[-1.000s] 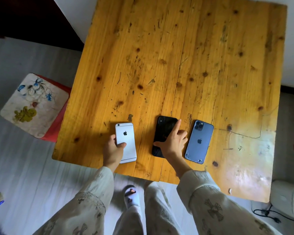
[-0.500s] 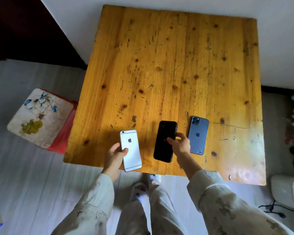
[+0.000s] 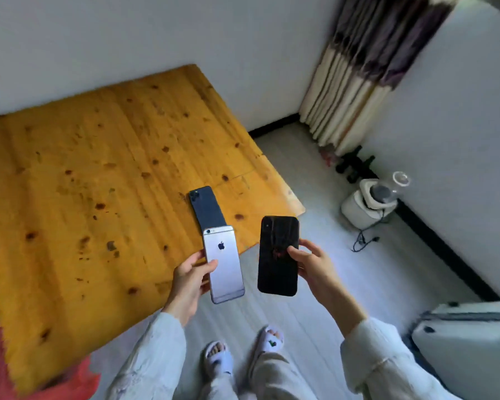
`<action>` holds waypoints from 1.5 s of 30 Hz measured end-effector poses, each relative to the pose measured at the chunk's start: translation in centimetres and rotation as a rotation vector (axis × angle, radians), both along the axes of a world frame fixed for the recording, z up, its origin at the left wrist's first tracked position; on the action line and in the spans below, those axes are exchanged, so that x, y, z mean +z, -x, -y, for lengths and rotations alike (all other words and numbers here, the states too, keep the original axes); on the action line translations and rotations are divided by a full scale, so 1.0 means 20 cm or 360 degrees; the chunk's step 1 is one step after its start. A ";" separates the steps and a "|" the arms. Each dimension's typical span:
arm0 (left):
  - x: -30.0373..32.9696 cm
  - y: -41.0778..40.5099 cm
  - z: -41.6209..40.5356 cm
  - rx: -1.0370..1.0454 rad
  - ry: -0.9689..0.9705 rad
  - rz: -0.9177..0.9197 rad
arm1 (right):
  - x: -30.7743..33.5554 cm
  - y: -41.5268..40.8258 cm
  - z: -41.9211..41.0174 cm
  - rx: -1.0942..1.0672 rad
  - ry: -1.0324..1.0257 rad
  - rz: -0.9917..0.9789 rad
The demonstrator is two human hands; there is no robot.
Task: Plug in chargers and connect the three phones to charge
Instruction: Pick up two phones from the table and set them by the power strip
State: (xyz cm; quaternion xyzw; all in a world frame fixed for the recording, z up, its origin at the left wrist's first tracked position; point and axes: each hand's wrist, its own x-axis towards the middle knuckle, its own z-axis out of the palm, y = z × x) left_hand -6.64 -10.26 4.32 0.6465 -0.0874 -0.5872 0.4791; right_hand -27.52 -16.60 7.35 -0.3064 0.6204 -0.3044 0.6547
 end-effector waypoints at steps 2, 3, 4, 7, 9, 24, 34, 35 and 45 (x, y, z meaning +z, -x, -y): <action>0.06 0.20 0.08 -0.0220 0.0048 -0.0011 | 0.06 0.24 -0.05 -0.0220 0.0065 0.0021; 0.09 0.32 0.12 -0.0337 0.0072 -0.0017 | 0.09 0.37 -0.08 -0.0324 0.0095 0.0032; 0.12 0.43 0.15 -0.0450 0.0098 -0.0025 | 0.12 0.50 -0.12 -0.0421 0.0126 0.0040; 0.19 0.83 0.23 -0.0750 0.0159 -0.0072 | 0.18 0.92 -0.27 -0.0703 0.0221 0.0045; 0.23 1.15 0.25 -0.0952 0.0180 -0.0120 | 0.21 1.21 -0.40 -0.0895 0.0276 0.0041; 0.42 3.63 -0.36 -0.2554 0.0303 -0.0384 | 0.39 3.03 -1.88 -0.2469 0.0514 -0.0237; 0.40 4.86 -1.09 -0.3442 0.0298 -0.0474 | 0.32 3.67 -2.67 -0.3287 0.0487 -0.0411; 0.39 4.98 -1.16 -0.3502 0.0314 -0.0477 | 0.32 3.74 -2.73 -0.3353 0.0498 -0.0416; 0.36 5.98 -2.01 -0.4044 0.0215 -0.0517 | 0.36 4.21 -3.41 -0.3943 0.0427 -0.0493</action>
